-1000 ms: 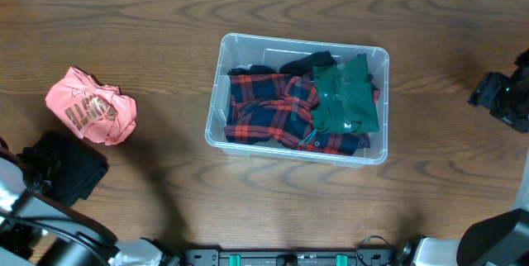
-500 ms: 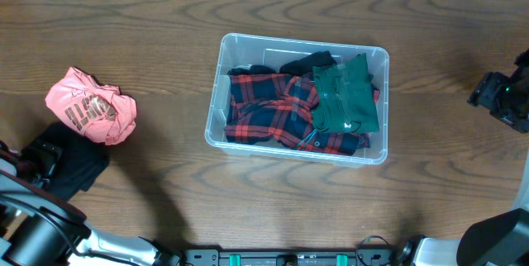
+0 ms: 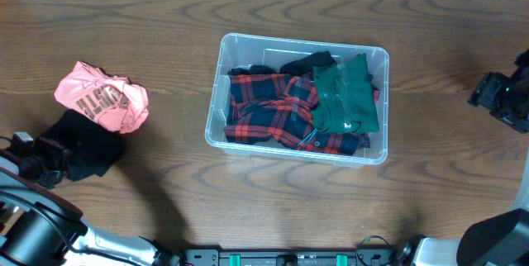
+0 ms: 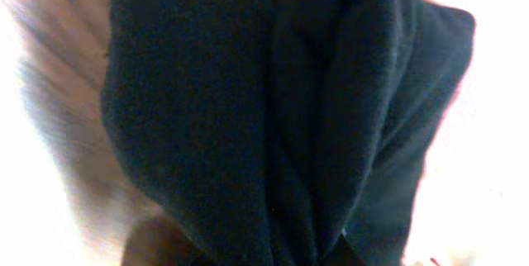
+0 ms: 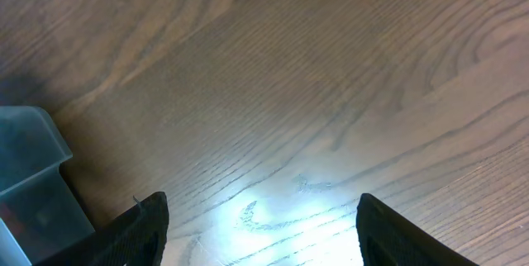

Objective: Pack container
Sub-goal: 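Place the black shirt into the bin and release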

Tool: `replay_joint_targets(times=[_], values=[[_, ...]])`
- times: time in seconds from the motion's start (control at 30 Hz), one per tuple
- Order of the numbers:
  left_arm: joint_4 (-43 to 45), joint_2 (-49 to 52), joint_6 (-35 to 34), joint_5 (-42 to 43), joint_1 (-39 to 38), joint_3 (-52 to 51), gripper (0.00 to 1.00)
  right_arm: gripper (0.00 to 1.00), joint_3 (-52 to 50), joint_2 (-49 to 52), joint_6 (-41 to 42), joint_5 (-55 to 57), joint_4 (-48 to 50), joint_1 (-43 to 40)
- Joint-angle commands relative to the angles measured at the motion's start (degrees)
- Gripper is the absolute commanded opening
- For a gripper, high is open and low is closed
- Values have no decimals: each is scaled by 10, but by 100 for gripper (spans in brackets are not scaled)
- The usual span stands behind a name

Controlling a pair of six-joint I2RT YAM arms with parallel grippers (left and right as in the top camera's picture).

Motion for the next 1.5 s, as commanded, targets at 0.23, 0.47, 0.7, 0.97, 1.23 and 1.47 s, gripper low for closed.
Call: replay_joint_targets(times=[0.23, 0.47, 0.7, 0.97, 1.23, 1.47], values=[[21, -246, -148, 154, -100, 8, 6, 71, 0, -3, 4, -2, 4, 6], [91, -374, -220, 108, -318, 8, 6, 71, -2, -3, 4, -2, 3, 7], [173, -376, -238, -18, -611, 8, 6, 71, -15, -3, 4, -2, 9, 7], [193, -250, -217, -123, -804, 8, 6, 71, -23, -3, 4, -2, 17, 8], [202, -125, -217, -79, -840, 8, 6, 71, -23, -3, 4, -2, 18, 8], [196, -112, -217, -79, -842, 8, 14, 71, -23, -3, 4, -3, 18, 8]])
